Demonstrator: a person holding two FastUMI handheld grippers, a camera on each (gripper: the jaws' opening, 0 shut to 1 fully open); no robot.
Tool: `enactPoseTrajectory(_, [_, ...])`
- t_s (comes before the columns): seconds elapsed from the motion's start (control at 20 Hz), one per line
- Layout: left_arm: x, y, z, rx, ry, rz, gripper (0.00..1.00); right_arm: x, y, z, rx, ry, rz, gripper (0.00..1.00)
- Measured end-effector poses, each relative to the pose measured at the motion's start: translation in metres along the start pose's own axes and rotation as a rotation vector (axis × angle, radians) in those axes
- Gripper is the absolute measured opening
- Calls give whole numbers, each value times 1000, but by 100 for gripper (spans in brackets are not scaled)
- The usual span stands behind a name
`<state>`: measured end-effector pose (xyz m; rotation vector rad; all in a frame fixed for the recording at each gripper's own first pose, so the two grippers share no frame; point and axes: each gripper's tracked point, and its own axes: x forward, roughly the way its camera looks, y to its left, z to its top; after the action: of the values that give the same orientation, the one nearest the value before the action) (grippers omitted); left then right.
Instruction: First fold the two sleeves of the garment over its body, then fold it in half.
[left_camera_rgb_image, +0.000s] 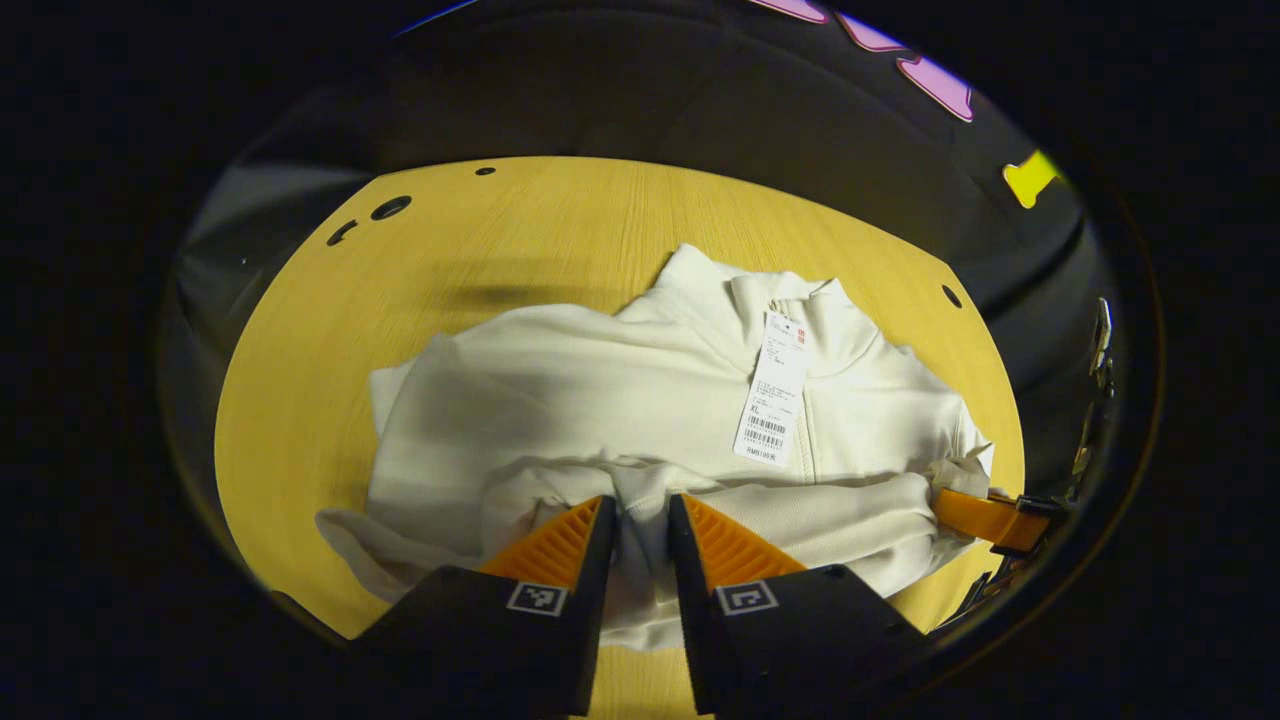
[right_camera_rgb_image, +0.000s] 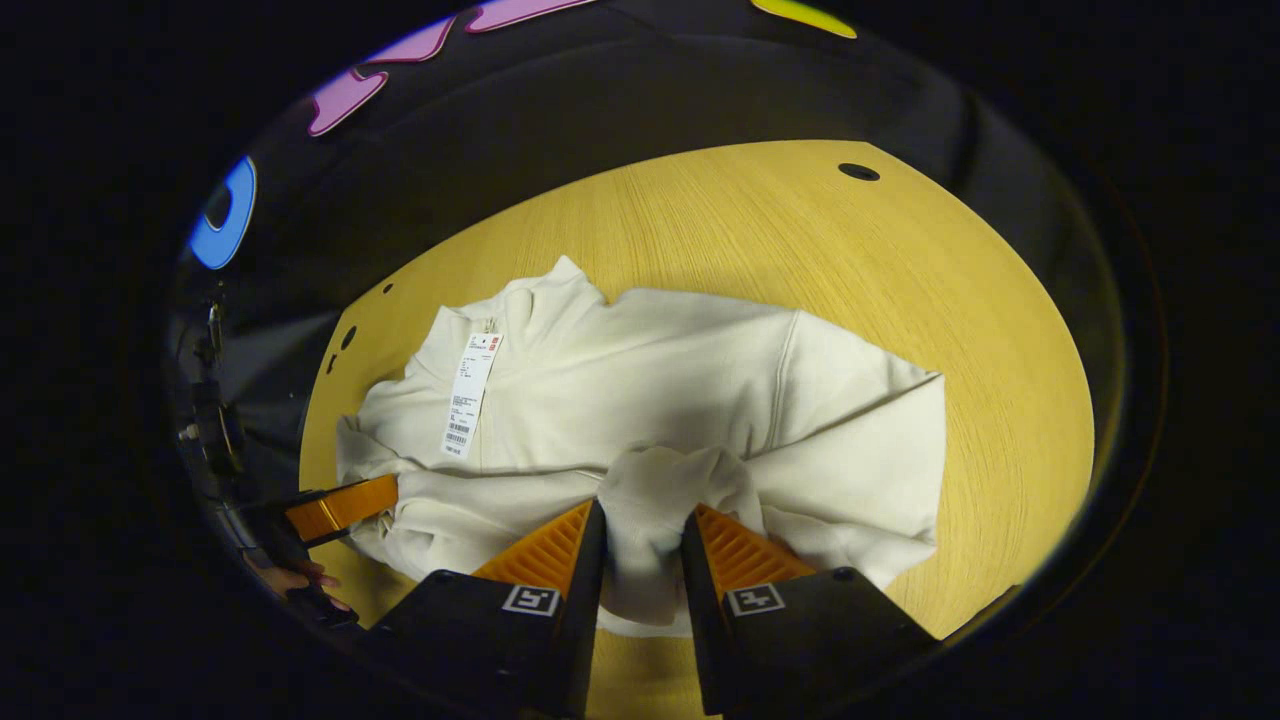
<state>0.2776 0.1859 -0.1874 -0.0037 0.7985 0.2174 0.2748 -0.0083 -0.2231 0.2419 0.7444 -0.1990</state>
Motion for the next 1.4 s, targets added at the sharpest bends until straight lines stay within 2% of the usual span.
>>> enactPoseTrajectory(0.05, [1,0,0,2,1,3,41,-1,1,0,8,4,-1,45])
enactPoseTrajectory(0.1, [-1,-1,0,1,5,1,41,-5,4,1,25,7,10,54])
enactPoseTrajectory(0.15, [-3,-2,-1,-4,6,-10,42,-11,7,2,38,3,27,54])
enactPoseTrajectory(0.2, [-6,-4,0,-8,2,-24,42,-15,11,4,41,-12,45,64])
enactPoseTrajectory(0.25, [-10,-8,-1,-11,0,-42,49,-21,15,6,32,-28,59,72])
enactPoseTrajectory(0.3, [-15,-11,-1,-9,-6,-60,56,-28,18,5,23,-37,70,87])
enactPoseTrajectory(0.35, [-21,-15,-3,-3,-10,-78,70,-32,19,2,10,-46,68,96])
enactPoseTrajectory(0.4, [-28,-20,-3,2,-21,-102,76,-40,19,1,2,-57,70,99])
enactPoseTrajectory(0.45, [-36,-23,-4,9,-32,-116,94,-45,20,1,-3,-69,73,99])
enactPoseTrajectory(0.5, [-42,-25,-3,15,-48,-119,100,-50,21,-1,-4,-79,82,99])
enactPoseTrajectory(0.55, [-49,-28,-4,12,-64,-130,96,-57,23,-3,-3,-85,92,99])
enactPoseTrajectory(0.75, [-81,-28,-17,-15,-110,-163,95,-80,11,-14,-41,-104,75,99])
enactPoseTrajectory(0.85, [-93,-22,-26,-17,-137,-156,95,-95,11,-17,-43,-125,89,99])
enactPoseTrajectory(1.4, [-148,-21,-60,81,-260,-130,95,-148,22,-45,11,-191,229,99])
